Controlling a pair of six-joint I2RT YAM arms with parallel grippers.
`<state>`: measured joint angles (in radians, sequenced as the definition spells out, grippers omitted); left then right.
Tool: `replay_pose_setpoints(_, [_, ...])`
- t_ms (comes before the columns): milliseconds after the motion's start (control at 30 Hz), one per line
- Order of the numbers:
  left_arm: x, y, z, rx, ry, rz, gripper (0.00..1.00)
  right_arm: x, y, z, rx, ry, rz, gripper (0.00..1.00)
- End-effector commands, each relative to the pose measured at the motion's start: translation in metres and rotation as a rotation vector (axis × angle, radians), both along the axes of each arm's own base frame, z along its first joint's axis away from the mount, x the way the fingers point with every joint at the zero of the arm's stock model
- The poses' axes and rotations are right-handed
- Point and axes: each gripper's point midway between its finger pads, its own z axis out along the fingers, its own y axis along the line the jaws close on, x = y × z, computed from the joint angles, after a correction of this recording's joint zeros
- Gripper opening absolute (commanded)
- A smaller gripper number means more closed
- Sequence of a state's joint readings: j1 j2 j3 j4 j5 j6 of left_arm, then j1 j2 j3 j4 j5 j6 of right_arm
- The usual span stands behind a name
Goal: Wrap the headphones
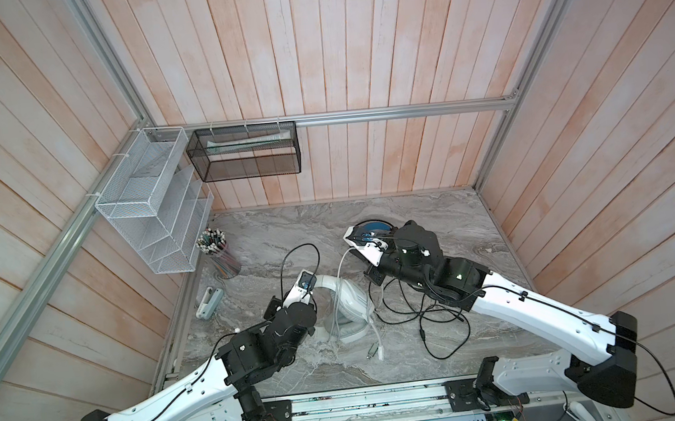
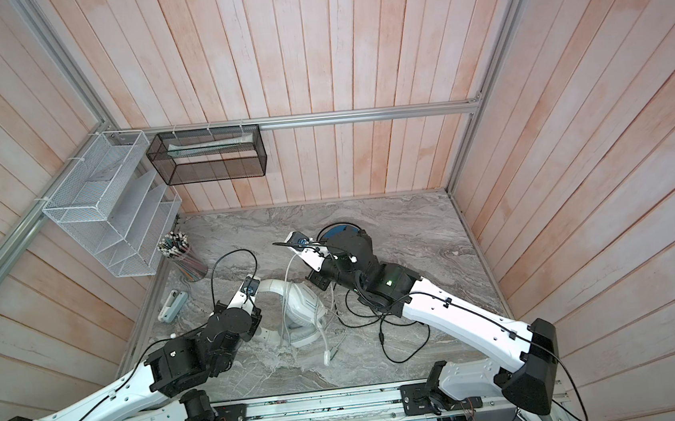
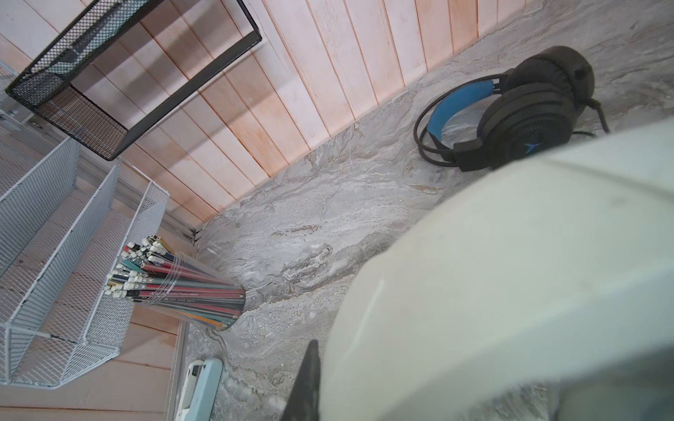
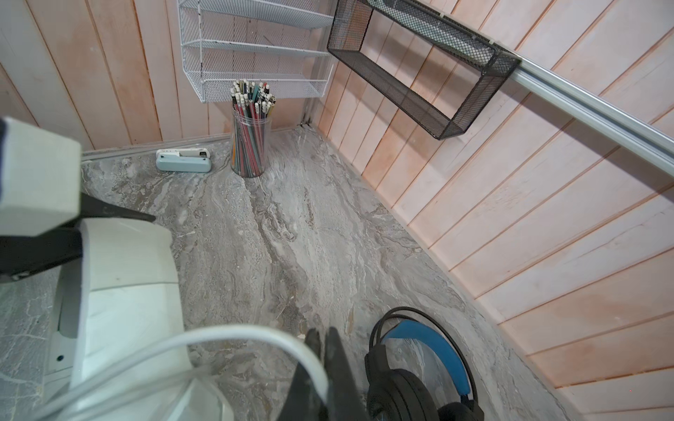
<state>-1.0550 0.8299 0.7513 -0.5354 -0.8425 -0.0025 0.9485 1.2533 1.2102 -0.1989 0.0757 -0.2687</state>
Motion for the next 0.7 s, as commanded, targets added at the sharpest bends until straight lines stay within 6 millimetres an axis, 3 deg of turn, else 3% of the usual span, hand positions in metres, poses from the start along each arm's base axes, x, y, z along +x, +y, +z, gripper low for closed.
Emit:
replay_pose_setpoints(0, [-0.001, -0.008, 0.011, -0.110, -0.020, -0.014, 0.00, 0.018, -0.005, 0.024, 0.115, -0.046, -0.052, 0.00])
replay_pose_setpoints(100, [-0.002, -0.007, 0.014, -0.127, -0.027, -0.018, 0.00, 0.037, -0.010, 0.006, 0.117, 0.005, -0.090, 0.00])
replay_pose_setpoints(333, [-0.004, 0.001, 0.026, -0.175, -0.063, -0.004, 0.00, 0.044, -0.015, -0.031, 0.135, 0.056, -0.130, 0.00])
replay_pose_setpoints(433, [-0.006, 0.003, 0.033, -0.204, -0.077, -0.013, 0.00, 0.046, -0.009, -0.042, 0.131, 0.095, -0.119, 0.00])
replay_pose_setpoints(667, [-0.009, 0.004, 0.058, -0.259, -0.086, -0.019, 0.00, 0.037, -0.001, -0.061, 0.175, 0.160, -0.077, 0.12])
